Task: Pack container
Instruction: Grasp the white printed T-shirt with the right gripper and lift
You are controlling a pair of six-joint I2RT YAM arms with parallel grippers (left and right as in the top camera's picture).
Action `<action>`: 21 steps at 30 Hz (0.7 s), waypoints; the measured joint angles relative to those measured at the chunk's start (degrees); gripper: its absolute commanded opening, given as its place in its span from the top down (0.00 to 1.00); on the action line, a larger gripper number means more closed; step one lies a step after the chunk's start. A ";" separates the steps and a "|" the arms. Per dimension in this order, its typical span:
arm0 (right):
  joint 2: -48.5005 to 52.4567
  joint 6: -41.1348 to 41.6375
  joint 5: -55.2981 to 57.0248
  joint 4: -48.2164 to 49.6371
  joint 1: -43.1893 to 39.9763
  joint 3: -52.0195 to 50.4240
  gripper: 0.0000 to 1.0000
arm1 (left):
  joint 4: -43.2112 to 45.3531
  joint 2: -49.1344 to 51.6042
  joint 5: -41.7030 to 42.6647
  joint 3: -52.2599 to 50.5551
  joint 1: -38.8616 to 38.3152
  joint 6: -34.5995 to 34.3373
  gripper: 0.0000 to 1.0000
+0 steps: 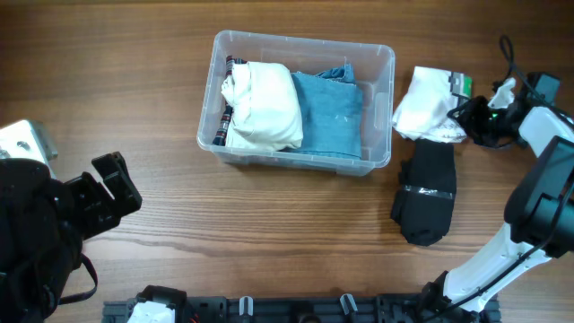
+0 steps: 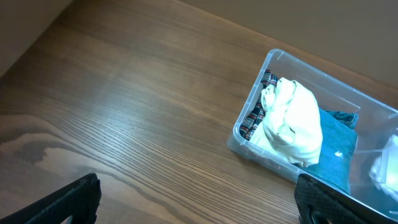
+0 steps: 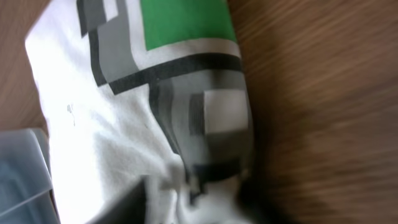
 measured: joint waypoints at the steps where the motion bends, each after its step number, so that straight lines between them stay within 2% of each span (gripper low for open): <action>1: 0.15 -0.15 -0.35 -0.02 0.61 0.00 0.96 | 0.00 0.00 0.00 0.00 0.00 0.00 0.00; 7: -2.91 0.50 -1.62 -5.22 1.81 -0.02 0.96 | 0.00 0.00 0.00 0.00 0.00 0.00 0.00; 15: -32.94 0.22 -10.01 -8.87 6.34 0.07 0.96 | -0.02 0.00 0.00 0.00 0.00 0.00 0.00; 18: -39.52 1.16 -12.00 -7.50 11.50 0.13 0.96 | -0.02 0.00 0.00 0.00 0.00 0.00 0.00; 21: -40.85 3.21 -13.42 -5.25 18.01 0.13 0.96 | -0.02 0.00 0.00 0.00 0.00 0.00 0.00</action>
